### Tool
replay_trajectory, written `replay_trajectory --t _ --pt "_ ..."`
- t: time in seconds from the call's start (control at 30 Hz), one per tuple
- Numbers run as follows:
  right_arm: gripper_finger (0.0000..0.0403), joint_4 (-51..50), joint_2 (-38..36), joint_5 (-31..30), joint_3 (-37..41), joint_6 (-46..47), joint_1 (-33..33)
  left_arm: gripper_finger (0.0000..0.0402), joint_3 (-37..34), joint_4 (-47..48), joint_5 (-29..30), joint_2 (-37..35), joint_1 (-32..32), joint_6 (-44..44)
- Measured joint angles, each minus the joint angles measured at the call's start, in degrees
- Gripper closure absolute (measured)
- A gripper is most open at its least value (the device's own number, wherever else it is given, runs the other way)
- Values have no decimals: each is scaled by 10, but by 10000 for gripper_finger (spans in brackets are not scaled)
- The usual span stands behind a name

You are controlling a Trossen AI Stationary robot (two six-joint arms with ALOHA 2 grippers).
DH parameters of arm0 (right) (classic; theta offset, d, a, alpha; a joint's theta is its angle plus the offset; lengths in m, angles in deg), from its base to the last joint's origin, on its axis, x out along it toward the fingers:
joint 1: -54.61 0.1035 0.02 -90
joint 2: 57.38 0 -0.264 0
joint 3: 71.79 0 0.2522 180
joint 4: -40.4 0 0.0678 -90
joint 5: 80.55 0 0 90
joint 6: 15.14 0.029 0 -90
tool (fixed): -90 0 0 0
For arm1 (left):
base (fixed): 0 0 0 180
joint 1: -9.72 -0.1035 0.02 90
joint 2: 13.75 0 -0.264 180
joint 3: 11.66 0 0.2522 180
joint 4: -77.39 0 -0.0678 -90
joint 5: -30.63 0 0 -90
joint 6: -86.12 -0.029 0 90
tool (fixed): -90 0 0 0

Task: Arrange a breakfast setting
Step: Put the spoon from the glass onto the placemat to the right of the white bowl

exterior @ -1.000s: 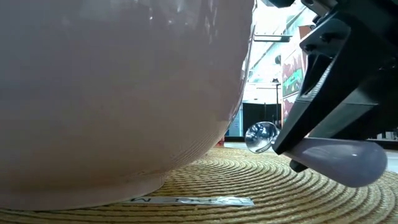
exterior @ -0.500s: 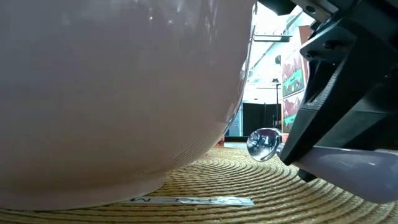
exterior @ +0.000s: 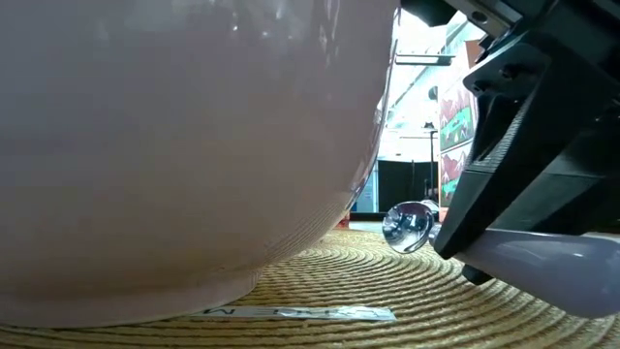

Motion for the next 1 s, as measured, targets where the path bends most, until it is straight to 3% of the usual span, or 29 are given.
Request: replay_trajectory --t 1.0 --pt "386 11 -1 31 0 -5 -1 298 0 -1 0 0 0 2"
